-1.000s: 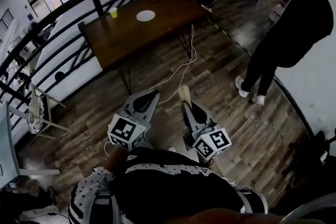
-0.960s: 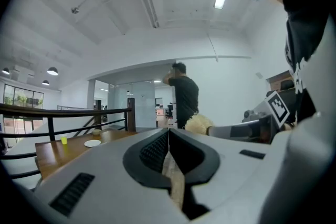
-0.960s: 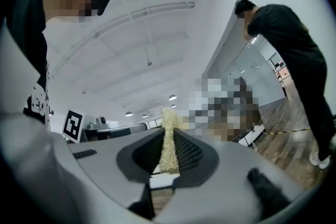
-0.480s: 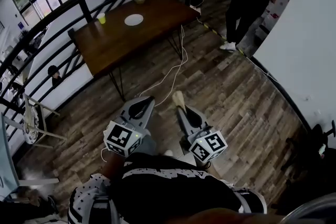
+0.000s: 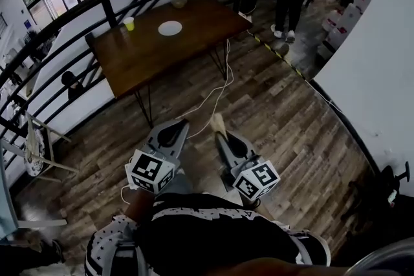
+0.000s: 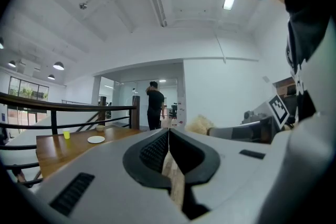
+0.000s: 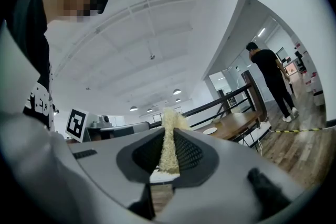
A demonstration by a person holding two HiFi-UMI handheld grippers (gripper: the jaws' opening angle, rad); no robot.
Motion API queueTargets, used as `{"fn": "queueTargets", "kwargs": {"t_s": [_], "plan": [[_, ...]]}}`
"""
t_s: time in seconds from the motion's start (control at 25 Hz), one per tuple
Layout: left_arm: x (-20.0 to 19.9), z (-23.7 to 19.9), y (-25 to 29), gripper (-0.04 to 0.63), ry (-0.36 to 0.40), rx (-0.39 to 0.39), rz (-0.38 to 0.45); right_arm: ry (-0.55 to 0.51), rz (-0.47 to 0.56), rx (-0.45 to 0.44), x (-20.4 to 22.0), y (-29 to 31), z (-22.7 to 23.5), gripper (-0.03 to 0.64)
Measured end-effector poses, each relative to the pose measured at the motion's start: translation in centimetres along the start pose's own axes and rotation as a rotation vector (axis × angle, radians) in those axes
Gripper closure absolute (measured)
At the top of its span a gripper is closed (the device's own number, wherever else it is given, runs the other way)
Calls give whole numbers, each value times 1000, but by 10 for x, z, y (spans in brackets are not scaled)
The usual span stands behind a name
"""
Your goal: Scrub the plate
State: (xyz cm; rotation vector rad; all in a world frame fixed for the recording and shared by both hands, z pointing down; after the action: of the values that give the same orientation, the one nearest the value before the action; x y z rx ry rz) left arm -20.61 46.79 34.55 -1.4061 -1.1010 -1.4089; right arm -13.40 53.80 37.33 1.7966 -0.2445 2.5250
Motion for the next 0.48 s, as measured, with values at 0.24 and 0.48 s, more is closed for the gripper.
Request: {"fn": "queueTargets", "kwargs": {"t_s": [0.24, 0.48], "plan": [[-4, -21, 16, 581, -14, -5, 33, -31, -12, -6, -6, 19, 8, 568], [-6, -53, 28, 581, -21, -22, 50, -36, -40, -28, -4, 53, 14, 568]]}}
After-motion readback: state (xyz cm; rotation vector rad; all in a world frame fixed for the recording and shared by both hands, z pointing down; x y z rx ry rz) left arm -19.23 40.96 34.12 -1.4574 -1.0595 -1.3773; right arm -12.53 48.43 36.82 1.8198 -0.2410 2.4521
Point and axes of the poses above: the fingertips, and each gripper's own axes: y forward along the fingers, z to its right, x out of its underside, the point moved 1 cm from there along -y, backward along the fingers, and after that the axes turned 4 degrees about z, right-handed, at the moved point
